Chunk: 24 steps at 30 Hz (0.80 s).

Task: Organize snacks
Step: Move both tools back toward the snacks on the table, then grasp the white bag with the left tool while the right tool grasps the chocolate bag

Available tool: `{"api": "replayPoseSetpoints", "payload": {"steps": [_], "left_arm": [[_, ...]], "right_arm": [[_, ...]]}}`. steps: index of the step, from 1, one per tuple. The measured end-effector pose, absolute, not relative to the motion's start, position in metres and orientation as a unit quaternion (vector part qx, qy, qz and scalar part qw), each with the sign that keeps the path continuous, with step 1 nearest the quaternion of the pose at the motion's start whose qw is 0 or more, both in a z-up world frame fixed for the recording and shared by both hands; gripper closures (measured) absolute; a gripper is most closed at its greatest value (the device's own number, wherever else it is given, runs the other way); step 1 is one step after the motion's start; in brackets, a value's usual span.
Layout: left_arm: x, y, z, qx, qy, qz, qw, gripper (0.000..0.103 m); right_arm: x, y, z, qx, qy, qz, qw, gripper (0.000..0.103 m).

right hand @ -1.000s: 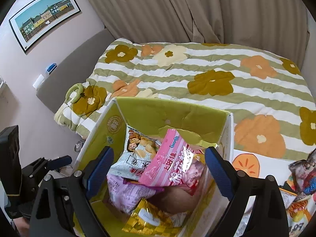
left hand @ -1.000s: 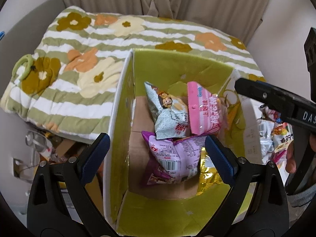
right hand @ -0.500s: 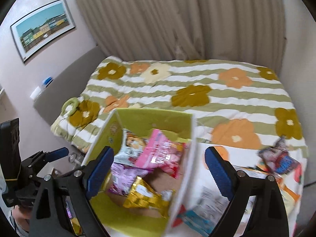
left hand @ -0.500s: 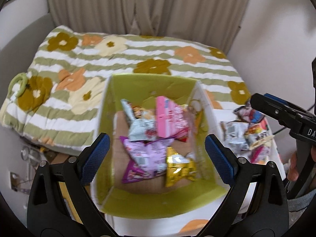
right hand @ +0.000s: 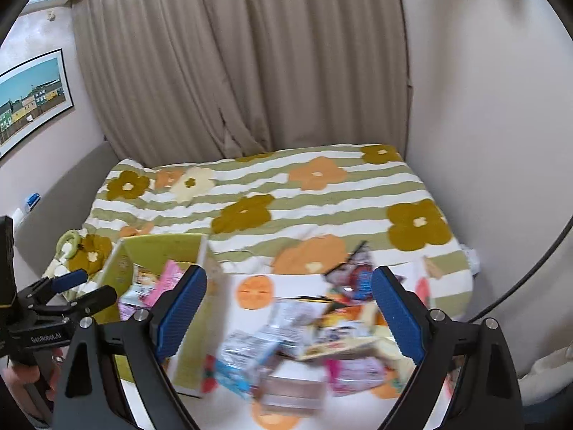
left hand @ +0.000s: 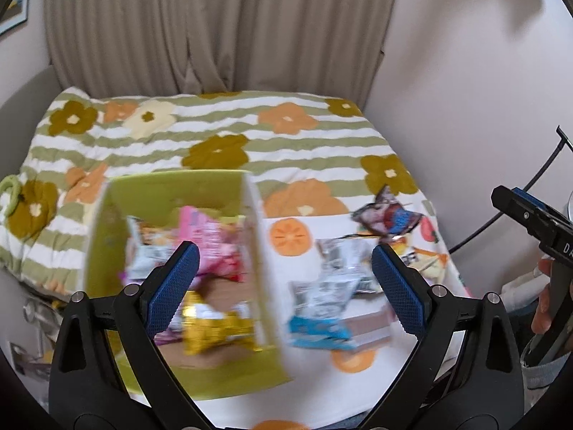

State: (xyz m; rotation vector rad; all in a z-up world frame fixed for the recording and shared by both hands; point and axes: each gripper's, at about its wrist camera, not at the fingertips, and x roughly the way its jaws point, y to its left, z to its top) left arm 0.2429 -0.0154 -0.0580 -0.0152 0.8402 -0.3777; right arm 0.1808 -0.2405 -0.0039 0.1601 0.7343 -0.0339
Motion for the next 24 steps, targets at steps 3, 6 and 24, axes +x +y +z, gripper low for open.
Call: {"api": "replayPoseSetpoints", "payload": {"steps": [3,6,24], "left_arm": [[0.245,-0.053,-0.068,-0.018,0.415,-0.198,0.888,0.007],[0.250,-0.087,-0.084,-0.025,0.434,-0.205,0.877,0.007],[0.324,-0.160,-0.210,-0.004,0.567,-0.173,0.805,0.007]], "right_arm": [[0.181,-0.279,-0.008,0.081,0.367,-0.014,0.927,0.011],[0.187,-0.312,-0.015,0.080,0.379,-0.007,0.922,0.011],[0.304,-0.392,-0.139,0.093,0.507,0.095,0.852,0.011]]}}
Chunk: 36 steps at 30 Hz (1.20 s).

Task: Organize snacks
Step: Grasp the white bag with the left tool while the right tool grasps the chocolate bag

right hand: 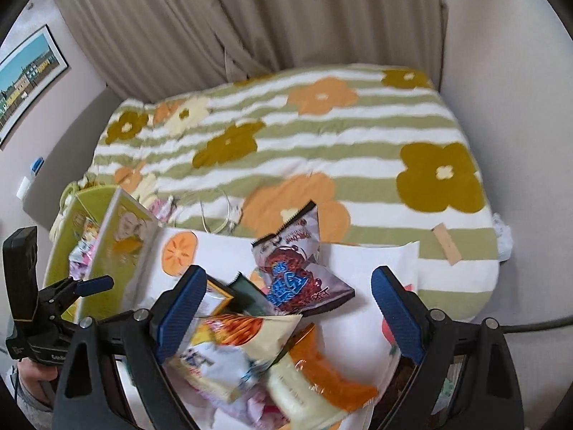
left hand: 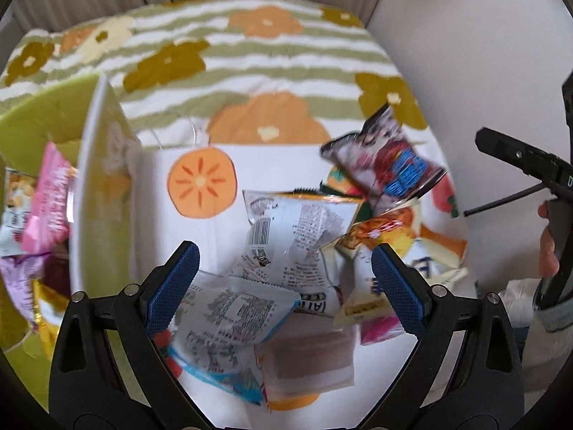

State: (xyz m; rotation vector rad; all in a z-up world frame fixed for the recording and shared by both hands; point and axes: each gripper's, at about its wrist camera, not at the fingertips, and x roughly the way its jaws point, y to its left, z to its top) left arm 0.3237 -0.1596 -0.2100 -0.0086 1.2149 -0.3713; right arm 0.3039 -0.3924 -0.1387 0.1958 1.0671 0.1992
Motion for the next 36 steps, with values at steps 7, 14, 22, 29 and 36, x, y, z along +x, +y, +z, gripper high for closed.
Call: {"api": "replayPoseSetpoints", "payload": {"steps": [7,14,22,29,36], "left_arm": [[0.344,-0.172,-0.252,0.002,0.610,-0.187,0.770,0.007],[0.354,-0.181,-0.281,0.005,0.636,-0.190,0.748,0.022],[0.360,-0.184,-0.294,-0.004,0.641,-0.197,0.741,0.033],[0.365,-0.183,-0.289,-0.014,0.637,-0.191,0.747,0.040],[0.365,-0.183,-0.277,-0.014,0.626,-0.181,0.758,0.044]], "right_arm": [[0.338,-0.390,-0.202,0.096,0.558,0.146,0.811,0.011],[0.356,-0.383,-0.242,0.084,0.592,0.178,0.782,0.011],[0.367,-0.381,-0.258,0.078,0.604,0.197,0.768,0.011],[0.374,-0.378,-0.266,0.071,0.612,0.209,0.760,0.021],[0.372,-0.374,-0.264,0.035,0.606,0.219,0.764,0.040]]}}
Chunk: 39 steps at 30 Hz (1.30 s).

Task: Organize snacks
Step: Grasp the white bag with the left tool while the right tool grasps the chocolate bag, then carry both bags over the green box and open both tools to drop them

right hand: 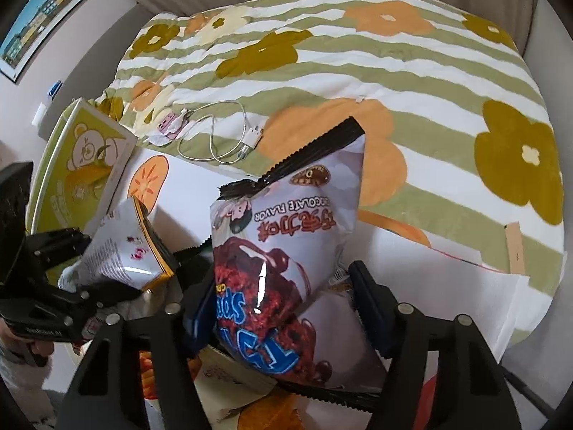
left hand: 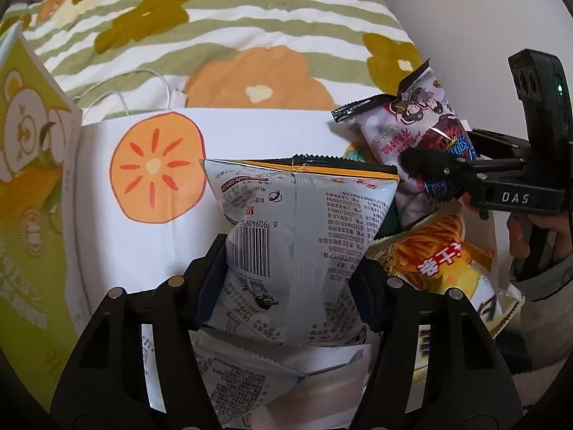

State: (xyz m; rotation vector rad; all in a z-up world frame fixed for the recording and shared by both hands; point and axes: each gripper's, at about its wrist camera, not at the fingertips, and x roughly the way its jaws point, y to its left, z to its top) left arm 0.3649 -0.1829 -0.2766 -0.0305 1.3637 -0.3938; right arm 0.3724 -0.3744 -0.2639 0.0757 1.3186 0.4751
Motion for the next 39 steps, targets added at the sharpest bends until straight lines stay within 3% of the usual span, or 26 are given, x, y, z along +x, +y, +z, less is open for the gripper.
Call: {"api": "replayPoseSetpoints", "payload": {"steps": [24,39], "left_arm": [[0.364,-0.172,-0.212,-0.016,0.560,-0.165,0.812,0.045],[0.338,-0.113,-0.112,-0.036,0.475,-0.164,0.864,0.045]], "right_arm": [[0.363,-0.402,-0.206,0.029,0.531,0.173,0.829,0.042],[0.337,-0.345,-0.100,0.026,0.466,0.174,0.867,0.042]]}}
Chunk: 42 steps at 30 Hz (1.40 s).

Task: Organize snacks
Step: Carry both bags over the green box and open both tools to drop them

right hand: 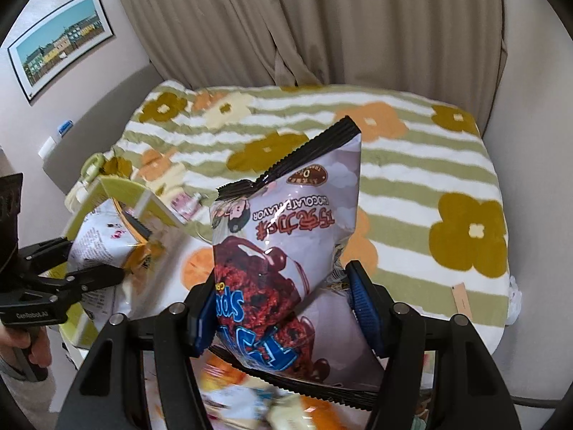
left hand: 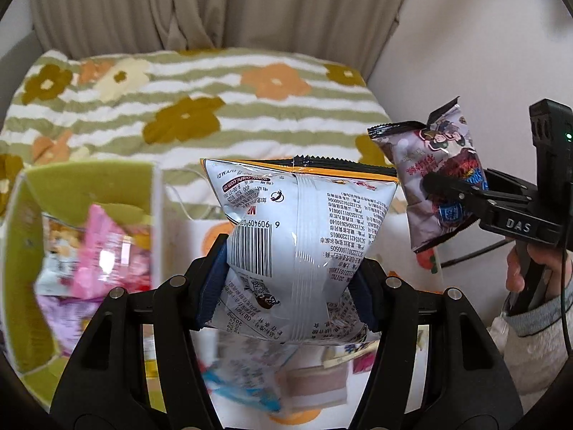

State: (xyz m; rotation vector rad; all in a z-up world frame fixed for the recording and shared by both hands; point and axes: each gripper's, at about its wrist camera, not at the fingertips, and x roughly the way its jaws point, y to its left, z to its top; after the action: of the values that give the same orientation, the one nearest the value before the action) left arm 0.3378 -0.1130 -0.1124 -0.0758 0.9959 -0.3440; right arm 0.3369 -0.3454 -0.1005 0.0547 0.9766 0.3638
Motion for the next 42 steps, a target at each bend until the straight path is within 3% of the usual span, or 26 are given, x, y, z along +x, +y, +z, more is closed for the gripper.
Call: {"api": "replayPoseSetpoints", "payload": {"steps": [11,25,27,28,29,31,42], "left_arm": [[0.319,0.024,-0.071,-0.033,0.449,-0.134,0.883,0.045],[0.364,0.150,-0.108,-0.017,0.485,-0.127,0.865,0.045],[0.376,0.151,-0.115,-0.012,0.489,-0.128,0.863,0.041],[0.380,0.150,-0.118,-0.009,0.491,-0.128,0.862,0.033],[0.385,0.150,-0.122,-0.005,0.494,-0.127,0.860,0.016],[0.388,0.152,-0.125,-0.002,0.487,-0.123,0.865,0.001],[0.338,0.175,-0.129,-0.040,0.491,-0.095,0.865,0.001]], "right_arm": [[0.306,-0.211,-0.050,0.041,0.418,0.208,0.883,0.042],[0.298,-0.082,-0.064,0.075,0.440,0.183,0.876,0.042],[0.298,-0.074,-0.069,0.079,0.448,0.174,0.873,0.042],[0.298,-0.070,-0.072,0.081,0.452,0.170,0.872,0.042],[0.299,-0.067,-0.076,0.081,0.457,0.166,0.870,0.042],[0.299,-0.065,-0.080,0.080,0.464,0.162,0.867,0.042],[0.294,-0.048,-0.094,0.079,0.476,0.163,0.861,0.042]]}}
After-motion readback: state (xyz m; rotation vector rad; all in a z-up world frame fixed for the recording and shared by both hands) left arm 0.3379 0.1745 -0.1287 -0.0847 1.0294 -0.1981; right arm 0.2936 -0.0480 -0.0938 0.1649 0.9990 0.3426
